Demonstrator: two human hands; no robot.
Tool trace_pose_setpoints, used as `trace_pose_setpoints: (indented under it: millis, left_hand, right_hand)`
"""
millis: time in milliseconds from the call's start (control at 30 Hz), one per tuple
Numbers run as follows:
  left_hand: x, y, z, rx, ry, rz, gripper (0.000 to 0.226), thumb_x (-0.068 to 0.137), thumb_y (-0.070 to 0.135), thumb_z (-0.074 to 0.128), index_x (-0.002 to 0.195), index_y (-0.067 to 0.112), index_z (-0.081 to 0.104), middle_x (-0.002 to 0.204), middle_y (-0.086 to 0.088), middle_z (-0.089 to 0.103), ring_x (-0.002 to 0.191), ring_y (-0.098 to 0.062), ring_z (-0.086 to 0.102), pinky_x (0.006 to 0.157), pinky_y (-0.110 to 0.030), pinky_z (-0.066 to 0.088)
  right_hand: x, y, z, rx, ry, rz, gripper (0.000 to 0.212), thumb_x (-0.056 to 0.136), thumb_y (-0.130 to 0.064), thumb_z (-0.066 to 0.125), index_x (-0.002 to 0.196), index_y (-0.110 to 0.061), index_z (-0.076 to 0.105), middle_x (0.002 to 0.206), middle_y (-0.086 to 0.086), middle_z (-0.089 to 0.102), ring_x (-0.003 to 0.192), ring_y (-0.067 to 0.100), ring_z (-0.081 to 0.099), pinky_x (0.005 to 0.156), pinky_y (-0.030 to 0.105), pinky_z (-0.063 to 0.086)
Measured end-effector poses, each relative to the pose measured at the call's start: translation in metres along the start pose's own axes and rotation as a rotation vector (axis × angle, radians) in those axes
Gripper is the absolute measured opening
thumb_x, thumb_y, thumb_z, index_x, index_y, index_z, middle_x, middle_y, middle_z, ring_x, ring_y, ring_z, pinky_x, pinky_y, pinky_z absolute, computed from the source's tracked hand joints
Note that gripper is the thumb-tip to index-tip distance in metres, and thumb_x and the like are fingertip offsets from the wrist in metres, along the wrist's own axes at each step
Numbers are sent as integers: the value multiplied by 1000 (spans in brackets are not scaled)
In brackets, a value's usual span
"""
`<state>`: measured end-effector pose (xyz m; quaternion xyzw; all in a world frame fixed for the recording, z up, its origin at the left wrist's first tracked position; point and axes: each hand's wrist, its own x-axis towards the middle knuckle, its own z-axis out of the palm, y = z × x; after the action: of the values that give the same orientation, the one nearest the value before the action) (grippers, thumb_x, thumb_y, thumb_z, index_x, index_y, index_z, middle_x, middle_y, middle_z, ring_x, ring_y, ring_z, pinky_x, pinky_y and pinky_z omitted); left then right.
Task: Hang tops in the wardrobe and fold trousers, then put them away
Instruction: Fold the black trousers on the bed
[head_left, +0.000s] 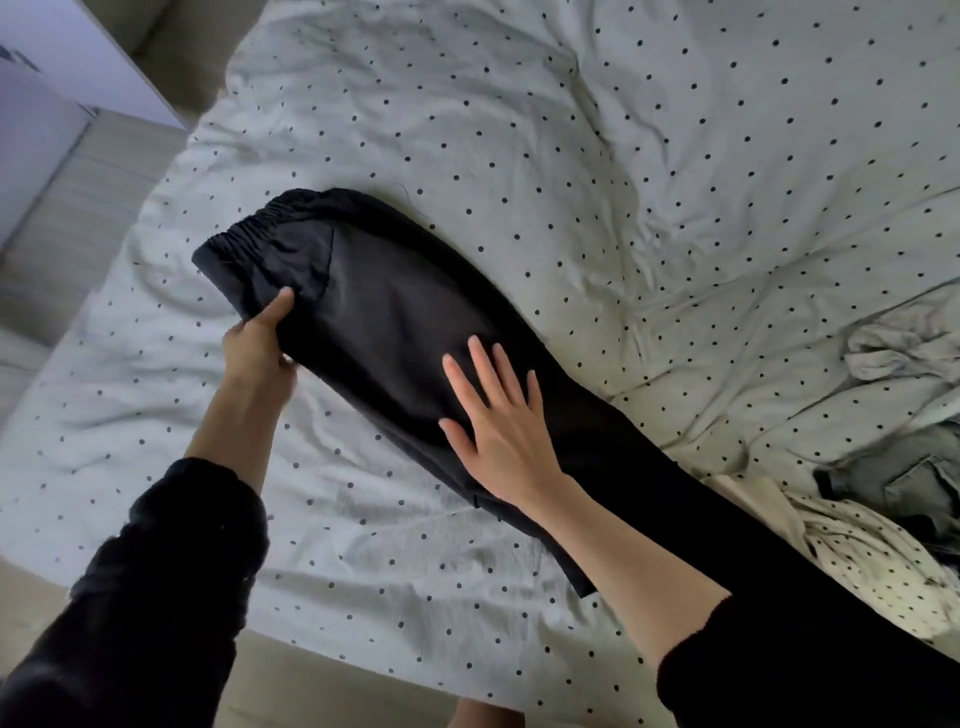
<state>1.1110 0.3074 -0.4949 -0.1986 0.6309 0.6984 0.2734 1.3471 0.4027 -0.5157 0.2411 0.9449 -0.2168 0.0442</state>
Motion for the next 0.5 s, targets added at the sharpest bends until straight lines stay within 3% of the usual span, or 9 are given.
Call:
trace_pose_setpoints:
  millis: [133,233,300,367,500]
  left_hand:
    - [-12,6,2,79,34,139,23,83,10,68,67,22,56,71,10,63,72,-8,60,66,-25,42]
    - [-28,10,5,156,-19,262,39,86,10,65,63,25,37,68,8,46,69,-8,46,66,-25,34]
    - [-42,13,6,189,-74,349,37,87,8,62,66,23,36,66,8,48,69,-7,46,68,-21,37]
    - [-62,17,10,263,-162,491,31,89,3,59,70,21,41,74,5,51,73,-6,49,73,-18,40]
    - [-108,15,25,571,-406,855,8,89,2,57,87,8,51,113,-11,56,98,-12,56,84,-22,46]
  right_hand:
    - [40,-10,1,44,-190,117,66,97,-49,36,151,-26,5,159,4,-12,145,32,-12,110,63,7]
    - [51,-8,-16,235,-321,172,60,98,-51,30,151,-28,13,159,-2,-11,145,26,-15,112,60,1]
    - [50,-7,-33,520,-313,246,57,98,-50,30,149,-26,22,160,-4,3,146,20,-7,116,54,4]
    - [44,-2,-56,954,-260,401,57,98,-52,29,148,-23,28,156,-5,21,146,16,11,118,44,12]
    - [9,27,-101,1590,-156,589,61,97,-57,21,143,-20,36,148,0,40,134,18,40,110,48,30]
